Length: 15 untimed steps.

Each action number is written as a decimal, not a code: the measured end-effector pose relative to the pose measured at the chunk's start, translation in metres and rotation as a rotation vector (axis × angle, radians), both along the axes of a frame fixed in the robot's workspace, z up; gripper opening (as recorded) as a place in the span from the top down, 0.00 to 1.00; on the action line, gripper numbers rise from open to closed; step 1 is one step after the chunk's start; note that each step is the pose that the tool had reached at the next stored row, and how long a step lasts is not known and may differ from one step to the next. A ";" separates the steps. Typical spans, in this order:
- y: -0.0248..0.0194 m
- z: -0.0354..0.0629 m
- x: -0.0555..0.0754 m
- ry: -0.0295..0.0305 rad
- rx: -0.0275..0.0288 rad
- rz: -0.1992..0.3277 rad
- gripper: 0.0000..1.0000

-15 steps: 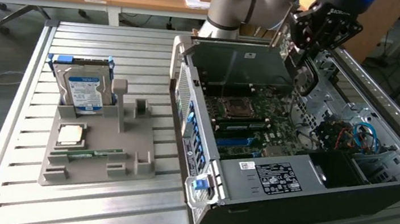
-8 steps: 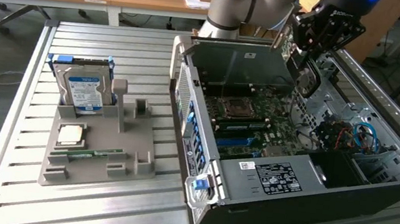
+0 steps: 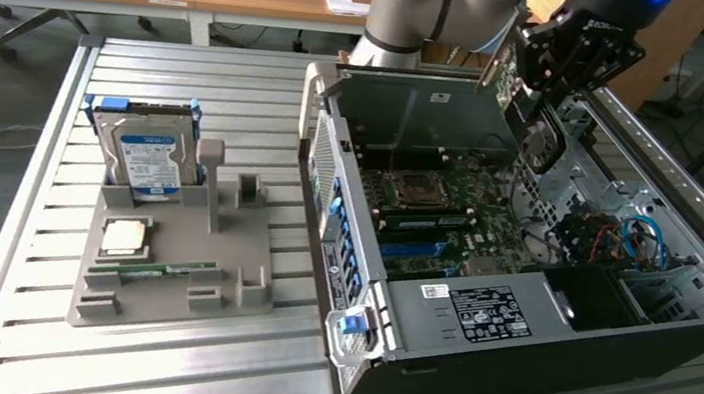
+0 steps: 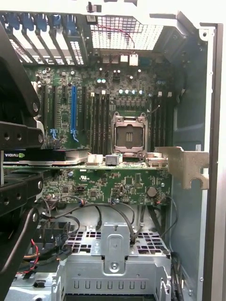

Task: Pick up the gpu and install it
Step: 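Insert the gpu into the slot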

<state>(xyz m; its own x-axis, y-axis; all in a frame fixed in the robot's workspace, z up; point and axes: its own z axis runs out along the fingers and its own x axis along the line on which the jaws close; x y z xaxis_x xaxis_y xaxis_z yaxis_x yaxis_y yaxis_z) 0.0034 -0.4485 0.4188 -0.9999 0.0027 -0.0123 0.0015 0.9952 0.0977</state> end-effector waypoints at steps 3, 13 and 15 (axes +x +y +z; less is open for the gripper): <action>0.0000 0.0000 0.000 0.0000 0.0000 0.000 0.74; 0.0000 -0.0001 0.000 0.0000 -0.0006 0.031 0.74; 0.0000 -0.0001 0.000 0.0001 -0.0008 0.060 0.74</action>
